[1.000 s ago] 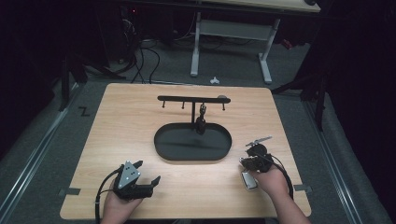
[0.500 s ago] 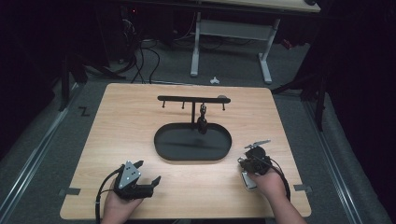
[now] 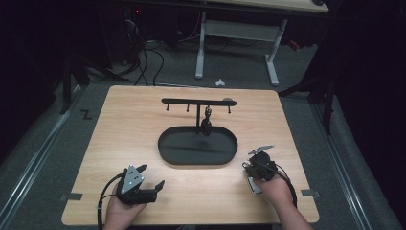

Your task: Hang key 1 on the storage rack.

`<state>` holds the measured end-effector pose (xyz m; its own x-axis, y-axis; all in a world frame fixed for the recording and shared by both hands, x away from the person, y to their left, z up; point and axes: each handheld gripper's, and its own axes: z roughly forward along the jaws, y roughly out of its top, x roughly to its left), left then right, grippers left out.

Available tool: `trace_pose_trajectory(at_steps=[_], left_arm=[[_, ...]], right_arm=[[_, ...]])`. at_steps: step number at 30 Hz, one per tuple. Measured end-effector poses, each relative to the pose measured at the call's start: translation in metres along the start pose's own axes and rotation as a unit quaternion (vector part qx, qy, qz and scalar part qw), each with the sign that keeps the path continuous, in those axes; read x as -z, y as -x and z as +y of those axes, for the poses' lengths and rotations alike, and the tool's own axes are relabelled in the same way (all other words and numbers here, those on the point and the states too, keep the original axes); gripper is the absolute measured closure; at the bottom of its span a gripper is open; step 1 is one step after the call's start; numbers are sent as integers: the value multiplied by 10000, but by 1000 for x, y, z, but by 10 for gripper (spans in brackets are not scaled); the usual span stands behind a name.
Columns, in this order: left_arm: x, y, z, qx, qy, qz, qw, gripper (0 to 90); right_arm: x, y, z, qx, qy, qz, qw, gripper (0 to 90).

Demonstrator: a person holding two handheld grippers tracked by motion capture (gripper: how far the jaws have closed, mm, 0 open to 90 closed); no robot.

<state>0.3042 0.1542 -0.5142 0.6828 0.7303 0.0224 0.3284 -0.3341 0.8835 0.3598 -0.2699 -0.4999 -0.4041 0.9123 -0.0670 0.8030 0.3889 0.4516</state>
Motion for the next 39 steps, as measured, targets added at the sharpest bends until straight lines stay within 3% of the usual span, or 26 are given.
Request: trace_pose_trajectory(at_steps=[8,16,32,39], left_arm=[[0,0,0,-9,-12,-2,10000,142],[0,0,0,-1,-10,5,10000,146],[-1,0,-1,-13,-37,-13,10000,146],[-1,0,-1,-19,-44,-19,10000,146]], right_arm=[[1,-4,-2,144,63,-198,9997,751],[2,-1,-4,37,121,-129,9998,752],[4,7,-5,-220,240,174,9993,751],[2,10,-6,-454,220,450,9977,744]])
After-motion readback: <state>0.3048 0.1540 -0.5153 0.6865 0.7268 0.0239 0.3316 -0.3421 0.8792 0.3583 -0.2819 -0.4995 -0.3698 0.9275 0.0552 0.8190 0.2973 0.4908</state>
